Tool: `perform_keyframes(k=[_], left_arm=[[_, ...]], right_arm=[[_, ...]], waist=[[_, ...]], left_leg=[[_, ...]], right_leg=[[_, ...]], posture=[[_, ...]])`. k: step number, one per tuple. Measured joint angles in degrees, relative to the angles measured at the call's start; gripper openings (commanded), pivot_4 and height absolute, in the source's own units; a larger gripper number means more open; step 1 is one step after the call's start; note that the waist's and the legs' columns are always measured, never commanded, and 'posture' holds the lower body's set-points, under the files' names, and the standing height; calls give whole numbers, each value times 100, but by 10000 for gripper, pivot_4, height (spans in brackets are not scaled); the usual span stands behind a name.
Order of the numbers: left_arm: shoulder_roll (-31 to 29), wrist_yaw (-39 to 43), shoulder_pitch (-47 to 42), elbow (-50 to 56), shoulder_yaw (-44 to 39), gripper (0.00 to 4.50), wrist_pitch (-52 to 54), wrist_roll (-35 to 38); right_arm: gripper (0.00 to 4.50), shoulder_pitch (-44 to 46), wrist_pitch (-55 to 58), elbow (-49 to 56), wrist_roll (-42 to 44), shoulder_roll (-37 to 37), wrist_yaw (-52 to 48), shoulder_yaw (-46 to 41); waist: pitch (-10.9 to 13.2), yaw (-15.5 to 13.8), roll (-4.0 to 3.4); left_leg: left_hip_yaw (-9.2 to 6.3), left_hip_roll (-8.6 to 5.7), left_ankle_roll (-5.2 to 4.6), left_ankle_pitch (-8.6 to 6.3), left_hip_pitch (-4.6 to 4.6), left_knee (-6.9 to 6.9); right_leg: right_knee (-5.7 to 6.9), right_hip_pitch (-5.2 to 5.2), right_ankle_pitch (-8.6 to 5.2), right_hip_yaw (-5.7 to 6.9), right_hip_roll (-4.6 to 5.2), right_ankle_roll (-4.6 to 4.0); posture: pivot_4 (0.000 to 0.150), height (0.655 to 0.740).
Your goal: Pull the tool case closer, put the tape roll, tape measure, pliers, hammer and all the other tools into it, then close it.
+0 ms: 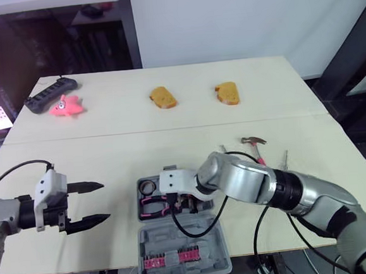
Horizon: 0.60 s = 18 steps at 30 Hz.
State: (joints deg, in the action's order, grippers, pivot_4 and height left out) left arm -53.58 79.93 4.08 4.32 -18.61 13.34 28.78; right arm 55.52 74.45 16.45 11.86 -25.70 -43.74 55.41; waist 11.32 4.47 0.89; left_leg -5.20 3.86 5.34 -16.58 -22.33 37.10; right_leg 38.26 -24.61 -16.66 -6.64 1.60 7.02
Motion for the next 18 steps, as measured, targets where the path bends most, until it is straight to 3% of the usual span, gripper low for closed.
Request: perform_keyframes(k=[7,11,12,14,18], left_arm=[[-1,-6,-57,-70,18,44727,5,-5],[-7,-13,-79,-92,18,45000,15,-5],[-7,-19,-107,-92,18,45000,15,-5],[-7,-21,-126,-92,19,45000,18,-6],[-7,-28,-196,-135,46,45000,21,-14]], right_arm=[[7787,-128,-343,-121,-157,-4,17,35],[25895,-214,-439,-209,-228,15,66,-67],[32510,-240,-453,-228,-257,27,78,-149],[39733,-255,-463,-221,-251,37,64,-207],[39733,-308,-477,-269,-148,225,35,-544]], waist=[[-1,55,1],[-2,120,3],[-2,122,2],[-3,123,3],[-2,119,2]], left_leg=[[-1,1,0,0,2,-1],[-2,1,0,0,2,-1],[-2,1,0,0,2,-2],[-2,1,0,0,3,-2],[-2,0,0,0,2,-2]], right_leg=[[2,0,0,0,-1,0],[3,1,0,0,-1,0],[3,1,0,0,-1,0],[3,1,0,0,-1,0],[3,1,0,0,-1,0]], posture=[[1500,7400],[1500,7400],[1500,7400],[1500,7400],[1500,7400]])
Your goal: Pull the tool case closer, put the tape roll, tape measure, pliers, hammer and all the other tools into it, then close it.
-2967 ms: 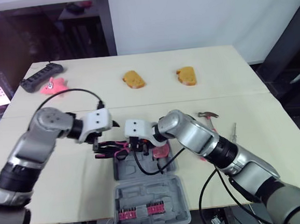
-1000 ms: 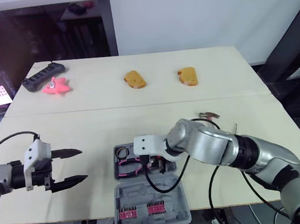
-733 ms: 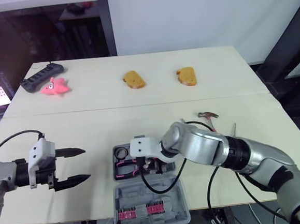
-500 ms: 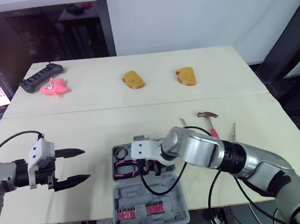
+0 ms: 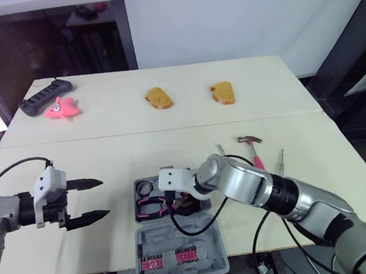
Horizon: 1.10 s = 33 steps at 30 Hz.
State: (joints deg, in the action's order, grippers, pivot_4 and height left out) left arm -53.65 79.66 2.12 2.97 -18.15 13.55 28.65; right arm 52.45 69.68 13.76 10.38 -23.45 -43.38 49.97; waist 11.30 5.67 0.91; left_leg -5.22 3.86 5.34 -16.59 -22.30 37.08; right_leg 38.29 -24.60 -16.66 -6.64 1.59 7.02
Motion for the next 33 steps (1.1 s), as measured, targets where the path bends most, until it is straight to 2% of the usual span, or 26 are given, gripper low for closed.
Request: perform_keyframes(k=[3,6,12,13,22,29,33], left_arm=[[0,-19,-24,-73,68,45000,3,-22],[0,-57,-69,-73,118,45000,6,-46],[0,-104,-129,-81,124,45000,17,-46],[0,-106,-157,-84,129,45000,20,-46],[1,-131,-219,-87,168,45000,99,-46],[1,-130,-116,-55,167,45000,116,-43],[13,-130,-2,7,167,45000,113,-41]], right_arm=[[39733,-40,-46,-42,78,169,-20,-296],[31263,-192,-142,-59,129,345,-15,-433],[1810,-451,-192,-50,321,580,-24,-623],[810,-475,-218,-50,334,601,-25,-626],[810,-1046,-1277,-151,221,639,83,-890],[810,-2392,-2612,143,339,478,-10,-1558],[810,-2731,-3083,101,269,406,-56,-1661]], waist=[[0,-6,0],[0,-6,0],[0,-7,0],[0,-7,0],[0,-9,0],[-1,-16,2],[-1,-12,2]], left_leg=[[0,0,0,0,0,0],[0,0,0,0,0,-1],[0,0,0,0,-1,-1],[0,0,0,0,-1,-1],[0,0,0,0,-1,0],[0,0,0,0,-1,0],[1,1,0,0,1,-1]], right_leg=[[0,0,0,0,0,0],[0,0,0,0,0,0],[0,0,0,0,0,0],[0,0,0,0,0,0],[0,0,0,0,0,0],[-1,3,0,0,0,0],[0,3,0,-1,-2,0]], posture=[[1500,7400],[1500,7400],[1500,7400],[1500,7400],[1500,7400],[1500,7400],[1500,7400]])
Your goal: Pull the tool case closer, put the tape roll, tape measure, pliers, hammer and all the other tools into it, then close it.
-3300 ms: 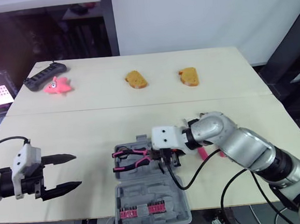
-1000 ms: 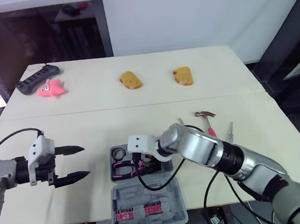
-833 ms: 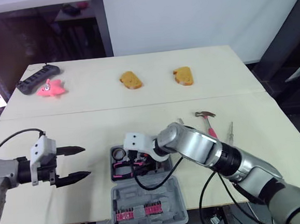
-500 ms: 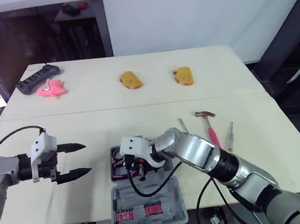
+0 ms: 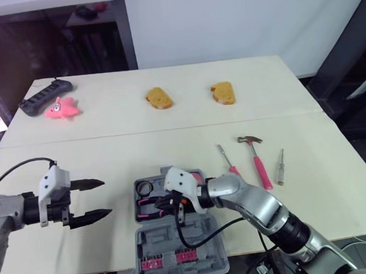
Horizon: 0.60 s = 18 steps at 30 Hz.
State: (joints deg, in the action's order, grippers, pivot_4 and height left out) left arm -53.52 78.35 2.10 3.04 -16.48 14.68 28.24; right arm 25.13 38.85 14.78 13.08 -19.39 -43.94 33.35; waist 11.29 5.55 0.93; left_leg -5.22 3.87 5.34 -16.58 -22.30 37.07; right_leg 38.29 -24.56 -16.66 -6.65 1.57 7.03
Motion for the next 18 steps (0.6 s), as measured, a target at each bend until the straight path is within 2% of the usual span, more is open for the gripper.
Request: perform_keyframes(k=[13,18], left_arm=[[52,102,186,168,-8,45000,-63,74],[59,88,176,178,-7,45000,-63,78]], right_arm=[[810,-307,-258,-419,-507,-24,37,209],[810,-250,-280,-591,-686,69,73,319]], waist=[[0,-8,1],[-3,0,4]], left_leg=[[0,0,0,0,0,1],[0,0,0,0,42,-4]], right_leg=[[0,1,0,0,0,0],[0,37,0,-2,-2,-1]], posture=[[1500,7400],[1500,7400]])
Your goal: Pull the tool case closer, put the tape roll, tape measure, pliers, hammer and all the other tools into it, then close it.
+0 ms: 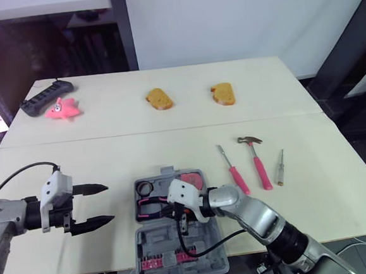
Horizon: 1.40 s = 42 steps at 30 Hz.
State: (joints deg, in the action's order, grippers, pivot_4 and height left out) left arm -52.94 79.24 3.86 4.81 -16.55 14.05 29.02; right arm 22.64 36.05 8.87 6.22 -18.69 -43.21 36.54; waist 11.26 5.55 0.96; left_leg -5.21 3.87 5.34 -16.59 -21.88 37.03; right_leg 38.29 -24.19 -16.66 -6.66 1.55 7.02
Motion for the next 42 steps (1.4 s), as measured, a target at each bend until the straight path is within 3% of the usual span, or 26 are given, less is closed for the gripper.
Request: perform_keyframes(k=[5,20,34,42], left_arm=[[0,-2,-1,22,0,45000,3,28],[0,-73,-97,59,1,45000,36,38],[0,-100,-135,57,2,45000,69,38],[-1,-104,-88,81,-3,45000,70,38]], right_arm=[[810,-2,353,-12,-33,116,14,-4],[810,-14,70,429,382,217,-205,-612],[810,-82,-194,-139,-302,67,-65,-138],[810,147,204,-208,-545,54,-26,165]], waist=[[-9,-2,2],[-12,-13,6],[-14,-3,7],[-83,-25,-2]], left_leg=[[1,1,-4,-2,73,-11],[0,1,-3,-3,48,-7],[1,1,-3,-3,54,-9],[1,0,-4,-4,72,-10]], right_leg=[[-13,76,-16,-2,-1,-21],[-16,57,-8,-1,0,-2],[-18,60,-8,-2,0,-3],[-26,85,-19,-2,2,-18]], posture=[[1500,7400],[1500,7400],[1500,7400],[1500,7400]])
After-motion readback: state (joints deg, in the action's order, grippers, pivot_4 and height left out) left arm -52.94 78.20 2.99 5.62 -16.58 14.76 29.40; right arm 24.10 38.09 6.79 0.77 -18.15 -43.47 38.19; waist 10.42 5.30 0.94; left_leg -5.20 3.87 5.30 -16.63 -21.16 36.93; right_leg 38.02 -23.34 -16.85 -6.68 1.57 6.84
